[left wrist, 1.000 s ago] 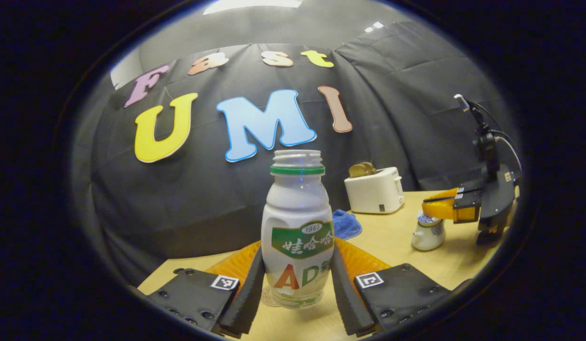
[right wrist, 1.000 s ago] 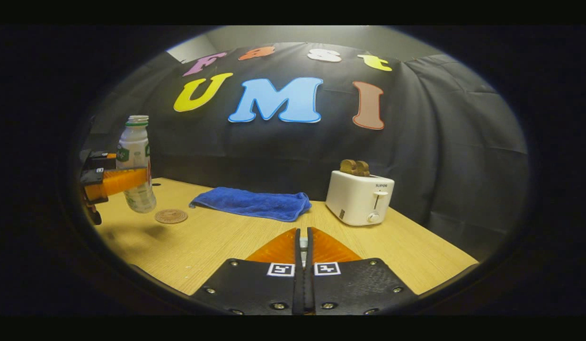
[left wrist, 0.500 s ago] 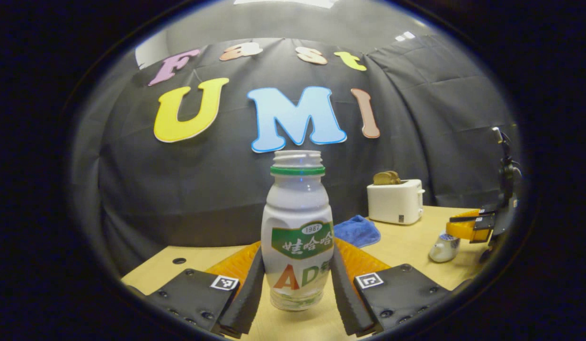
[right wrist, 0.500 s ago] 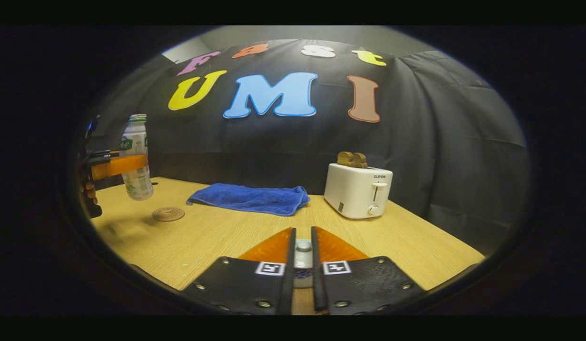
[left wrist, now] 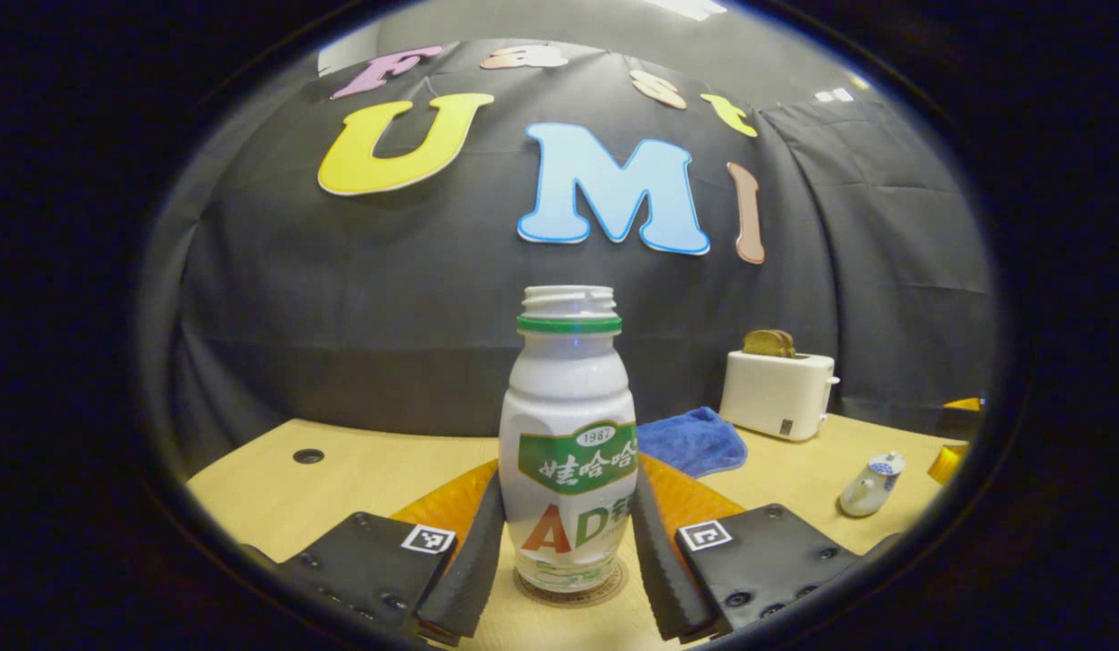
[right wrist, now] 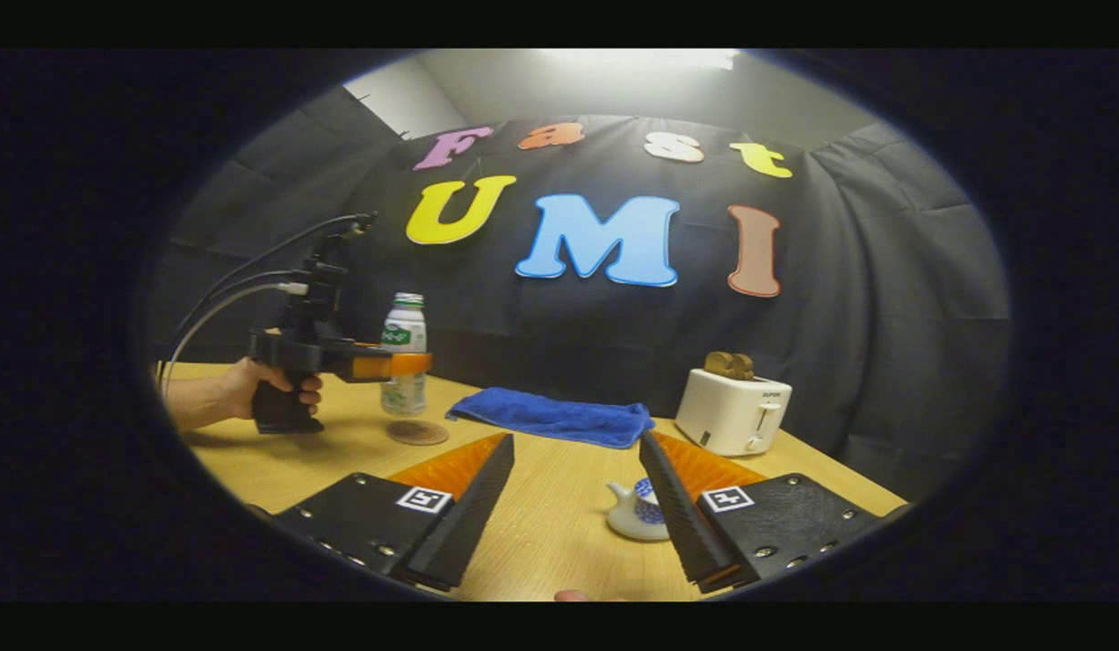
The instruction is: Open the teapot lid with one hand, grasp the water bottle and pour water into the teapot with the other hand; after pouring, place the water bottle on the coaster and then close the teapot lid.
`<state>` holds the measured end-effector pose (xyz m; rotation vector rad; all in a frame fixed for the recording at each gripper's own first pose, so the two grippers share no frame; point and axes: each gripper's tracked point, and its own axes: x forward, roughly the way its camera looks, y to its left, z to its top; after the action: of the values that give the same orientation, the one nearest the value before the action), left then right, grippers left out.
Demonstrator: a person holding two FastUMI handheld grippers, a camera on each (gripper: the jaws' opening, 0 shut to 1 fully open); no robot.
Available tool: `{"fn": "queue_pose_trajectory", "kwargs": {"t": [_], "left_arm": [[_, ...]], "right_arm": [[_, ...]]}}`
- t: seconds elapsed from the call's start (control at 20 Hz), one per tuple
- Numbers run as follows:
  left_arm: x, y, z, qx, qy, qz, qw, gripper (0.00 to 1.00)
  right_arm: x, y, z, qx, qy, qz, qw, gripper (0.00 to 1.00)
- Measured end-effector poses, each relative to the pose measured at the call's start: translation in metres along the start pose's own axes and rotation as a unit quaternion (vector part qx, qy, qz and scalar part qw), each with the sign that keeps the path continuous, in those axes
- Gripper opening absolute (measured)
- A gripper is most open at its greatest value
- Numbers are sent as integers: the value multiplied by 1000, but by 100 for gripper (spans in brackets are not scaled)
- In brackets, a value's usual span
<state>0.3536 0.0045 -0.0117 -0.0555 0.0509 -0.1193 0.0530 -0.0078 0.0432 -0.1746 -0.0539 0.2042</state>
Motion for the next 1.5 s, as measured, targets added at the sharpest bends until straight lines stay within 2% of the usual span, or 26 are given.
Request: {"fn": "queue_pose_trajectory", "kwargs": {"t": [0.05,0.1,0.15,0.2,0.25,0.4,0.45,0.5,0.55,0.6,0.7,0.8,0.9,1.15,1.25,1.35,1.45,1.5], "left_arm": [[4,0,-5,5,6,1,1000,75],[8,-2,-12,8,13,-1,1000,80],[11,-4,-17,12,20,-3,1000,75],[16,-5,-23,17,27,-3,1000,81],[18,-4,-28,19,32,-1,999,75],[19,-5,-30,8,36,-4,999,75],[19,-5,-30,1,35,-6,999,69],[17,-5,-32,-3,38,-9,999,75],[18,-5,-32,-8,37,-9,999,75],[18,-5,-33,-13,36,-8,999,84],[12,4,-29,-12,32,10,999,96],[10,10,-28,-7,31,25,999,100],[6,4,-30,-9,37,16,999,100],[-13,2,-21,-11,26,29,999,100],[-30,1,-19,-15,27,35,999,100],[-53,9,-26,-28,35,69,997,100],[-115,-19,-32,-62,31,72,995,98],[-136,-30,-37,-48,29,82,995,95]], "right_arm": [[-3,1,2,3,0,4,1000,87],[-5,0,2,4,0,4,1000,87],[-7,-3,3,6,-1,1,1000,87],[-7,-5,2,10,-1,0,1000,87],[-6,-7,1,14,1,0,1000,87],[-7,-13,-1,24,3,-4,1000,87],[-8,-15,-1,26,4,-4,1000,87],[-7,-15,-2,28,4,-4,1000,87],[-7,-16,-3,29,5,-5,1000,87],[-6,-16,-5,30,8,-5,999,87],[-6,-15,-7,32,11,-4,999,87],[-7,-17,-5,32,9,-5,999,87],[-9,-15,-4,33,7,-3,999,87],[-22,-11,-1,25,8,3,1000,87],[-31,-8,2,30,5,5,1000,87],[-36,-4,3,37,5,5,999,87],[-38,1,-10,52,26,-10,998,87],[-38,9,-14,62,37,-9,997,87]]}}
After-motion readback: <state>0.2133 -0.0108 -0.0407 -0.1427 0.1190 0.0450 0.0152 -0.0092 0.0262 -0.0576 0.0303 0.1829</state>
